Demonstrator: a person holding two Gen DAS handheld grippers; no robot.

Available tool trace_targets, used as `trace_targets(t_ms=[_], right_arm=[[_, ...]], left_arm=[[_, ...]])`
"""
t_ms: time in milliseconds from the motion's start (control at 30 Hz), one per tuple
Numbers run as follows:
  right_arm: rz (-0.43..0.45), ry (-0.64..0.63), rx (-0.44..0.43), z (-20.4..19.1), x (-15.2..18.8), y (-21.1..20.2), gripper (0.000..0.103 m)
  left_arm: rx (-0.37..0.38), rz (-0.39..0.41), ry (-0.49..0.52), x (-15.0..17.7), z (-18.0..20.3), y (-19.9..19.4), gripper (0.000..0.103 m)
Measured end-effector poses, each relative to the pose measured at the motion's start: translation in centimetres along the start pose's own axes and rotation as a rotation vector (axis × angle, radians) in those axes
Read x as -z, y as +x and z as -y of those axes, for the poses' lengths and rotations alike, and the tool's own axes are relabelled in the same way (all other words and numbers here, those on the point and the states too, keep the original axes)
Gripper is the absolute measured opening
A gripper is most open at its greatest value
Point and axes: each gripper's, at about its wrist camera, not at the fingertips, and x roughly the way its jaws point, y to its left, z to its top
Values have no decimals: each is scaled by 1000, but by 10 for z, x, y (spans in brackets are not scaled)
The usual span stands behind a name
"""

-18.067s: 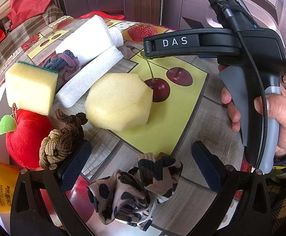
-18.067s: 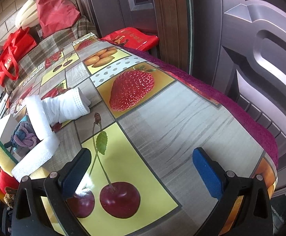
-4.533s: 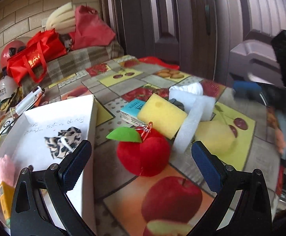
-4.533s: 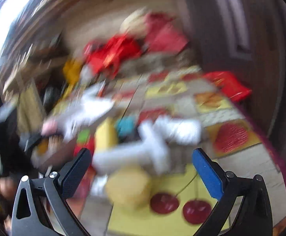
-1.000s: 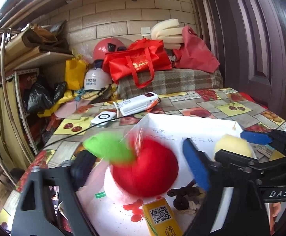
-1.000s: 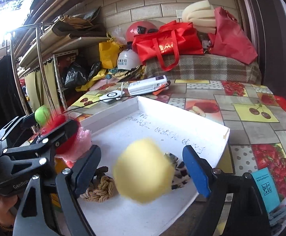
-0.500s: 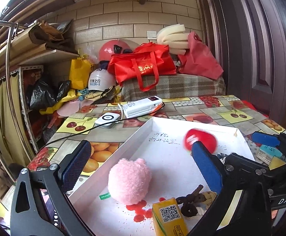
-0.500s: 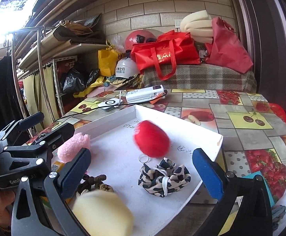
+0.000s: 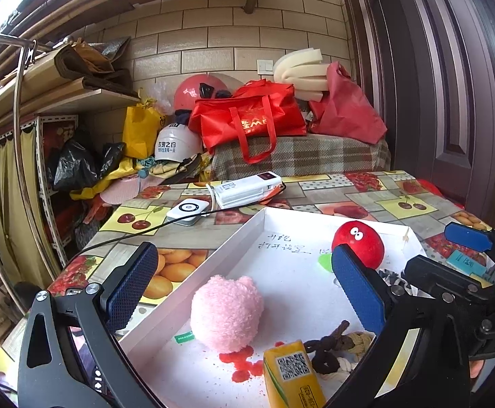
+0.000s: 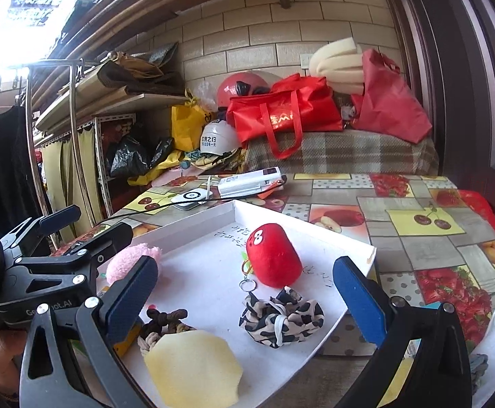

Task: Organize soft objects
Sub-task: 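Grasp the green-backed scouring sponge with the left tool while the right tool grasps a white foam block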

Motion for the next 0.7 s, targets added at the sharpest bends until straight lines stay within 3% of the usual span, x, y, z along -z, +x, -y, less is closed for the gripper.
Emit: trace_targets(t_ms=[167,367,500,600,700], right_arm=[[49,-7,25,1,2,-15,103],[206,-37,74,9,5,-60,103],[331,-9,230,23,8,-98,103],[332,14,250,46,11,-116,103],[279,44,258,81,12,-126,103]], left_arm=[[42,0,-9,3,9,-12,103],[143,14,-9,6,32,-32,103],[224,68,21,7,52,-54,103],[315,68,35,8,68,-64,103],[423,-10,51,10,89,-60,103]])
